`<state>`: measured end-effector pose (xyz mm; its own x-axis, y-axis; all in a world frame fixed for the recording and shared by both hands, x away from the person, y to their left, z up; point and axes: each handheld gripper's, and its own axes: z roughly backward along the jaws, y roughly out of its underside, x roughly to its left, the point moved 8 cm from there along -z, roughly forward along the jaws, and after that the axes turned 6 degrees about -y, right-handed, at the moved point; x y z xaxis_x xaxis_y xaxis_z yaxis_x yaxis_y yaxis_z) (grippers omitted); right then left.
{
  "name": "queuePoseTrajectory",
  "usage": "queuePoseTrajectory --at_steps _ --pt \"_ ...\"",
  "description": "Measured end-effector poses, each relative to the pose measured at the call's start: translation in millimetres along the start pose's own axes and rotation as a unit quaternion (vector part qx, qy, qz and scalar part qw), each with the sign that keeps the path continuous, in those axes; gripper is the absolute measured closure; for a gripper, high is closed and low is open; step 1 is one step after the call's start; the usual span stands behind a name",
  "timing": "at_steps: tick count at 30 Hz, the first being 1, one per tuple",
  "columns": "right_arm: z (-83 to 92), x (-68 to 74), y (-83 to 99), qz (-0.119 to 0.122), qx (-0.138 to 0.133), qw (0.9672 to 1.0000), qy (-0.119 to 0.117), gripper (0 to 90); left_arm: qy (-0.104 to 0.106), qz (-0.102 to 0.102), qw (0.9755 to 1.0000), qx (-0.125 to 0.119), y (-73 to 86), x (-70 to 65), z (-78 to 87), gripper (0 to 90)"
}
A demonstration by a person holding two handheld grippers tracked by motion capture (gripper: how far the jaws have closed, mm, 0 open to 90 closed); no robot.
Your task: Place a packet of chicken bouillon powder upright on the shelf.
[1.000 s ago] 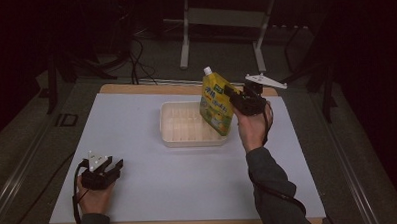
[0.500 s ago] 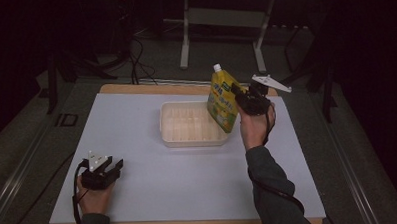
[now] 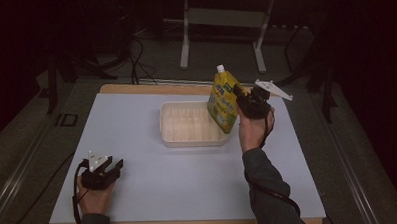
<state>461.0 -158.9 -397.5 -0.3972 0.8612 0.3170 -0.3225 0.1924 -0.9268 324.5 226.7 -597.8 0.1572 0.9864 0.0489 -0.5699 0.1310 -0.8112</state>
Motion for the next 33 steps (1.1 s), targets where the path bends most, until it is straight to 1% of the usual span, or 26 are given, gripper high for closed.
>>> queuePoseTrajectory --at_steps 5,9,12,17,22,27,31,33 --pt "-0.6 0.9 4.8 -0.012 -0.012 0.9998 -0.006 90.0 0.0 0.0 1.0 0.0 -0.1 -0.2 0.0 55.8" --pt "0.0 3.1 6.4 -0.007 -0.024 0.9997 -0.008 90.0 0.001 0.002 1.0 -0.001 -0.2 -0.3 0.1 55.8" --pt "2.0 2.4 7.5 0.0 -0.032 0.9995 -0.005 90.0 0.001 0.0 1.0 -0.001 -0.1 -0.4 0.0 55.8" --pt "8.3 -6.1 8.9 -0.006 -0.056 0.9984 0.008 90.0 0.0 -0.001 1.0 0.0 0.0 -0.5 -0.1 55.8" --pt "15.2 -11.5 14.4 0.009 -0.073 0.9971 0.017 90.0 0.0 -0.003 1.0 0.0 0.1 -0.6 -0.1 55.9" --pt "24.7 -13.1 21.5 0.034 -0.086 0.9952 0.032 90.0 0.0 -0.003 1.0 0.002 0.4 -0.7 0.0 55.8" --pt "29.9 -12.7 26.9 0.048 -0.088 0.9944 0.035 89.9 0.0 -0.005 1.0 0.002 0.3 -0.7 -0.1 55.8" --pt "31.0 -11.3 29.5 0.059 -0.086 0.9938 0.039 89.8 0.0 -0.004 1.0 0.002 0.3 -0.7 -0.1 55.8"
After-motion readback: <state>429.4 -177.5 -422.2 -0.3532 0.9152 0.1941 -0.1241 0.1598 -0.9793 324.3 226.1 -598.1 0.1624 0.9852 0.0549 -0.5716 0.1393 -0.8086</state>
